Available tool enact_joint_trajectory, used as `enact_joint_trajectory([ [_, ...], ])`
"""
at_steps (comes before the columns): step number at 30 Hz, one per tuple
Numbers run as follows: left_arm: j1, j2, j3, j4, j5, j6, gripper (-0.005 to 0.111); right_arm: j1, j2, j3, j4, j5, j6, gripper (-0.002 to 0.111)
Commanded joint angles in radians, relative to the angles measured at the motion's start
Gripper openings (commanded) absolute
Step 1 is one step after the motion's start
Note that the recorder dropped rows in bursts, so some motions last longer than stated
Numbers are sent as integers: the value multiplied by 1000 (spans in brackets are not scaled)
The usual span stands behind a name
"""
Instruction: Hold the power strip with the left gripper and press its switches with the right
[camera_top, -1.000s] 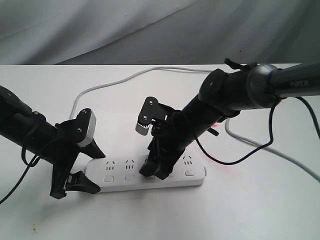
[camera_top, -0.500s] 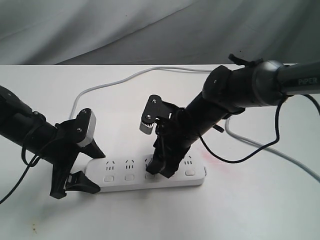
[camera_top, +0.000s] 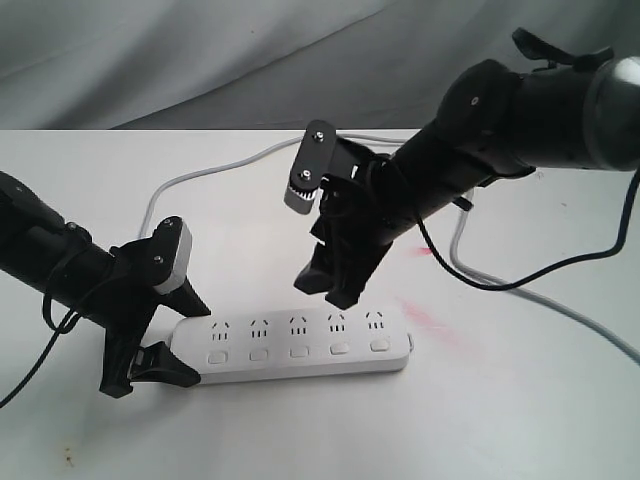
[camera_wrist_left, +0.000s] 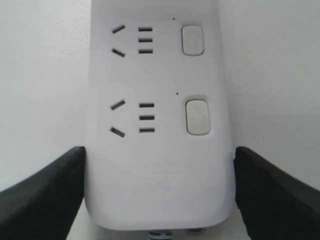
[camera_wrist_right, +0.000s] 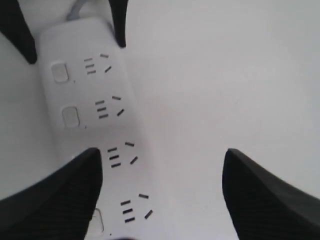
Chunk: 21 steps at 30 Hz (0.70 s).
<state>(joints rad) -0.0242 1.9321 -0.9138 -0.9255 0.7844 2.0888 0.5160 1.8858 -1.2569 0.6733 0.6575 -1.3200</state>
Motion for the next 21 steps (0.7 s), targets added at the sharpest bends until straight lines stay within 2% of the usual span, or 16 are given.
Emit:
enact_joint_trajectory([
  [1, -3, -1, -5, 1, 5, 5, 42, -6, 28, 4, -62, 43, -10, 63],
  [15, -3, -1, -5, 1, 5, 5, 42, -11, 95, 4, 34, 86, -185, 63],
  [21, -3, -1, -5, 1, 5, 5, 42, -106, 95, 4, 188, 206, -308, 63],
])
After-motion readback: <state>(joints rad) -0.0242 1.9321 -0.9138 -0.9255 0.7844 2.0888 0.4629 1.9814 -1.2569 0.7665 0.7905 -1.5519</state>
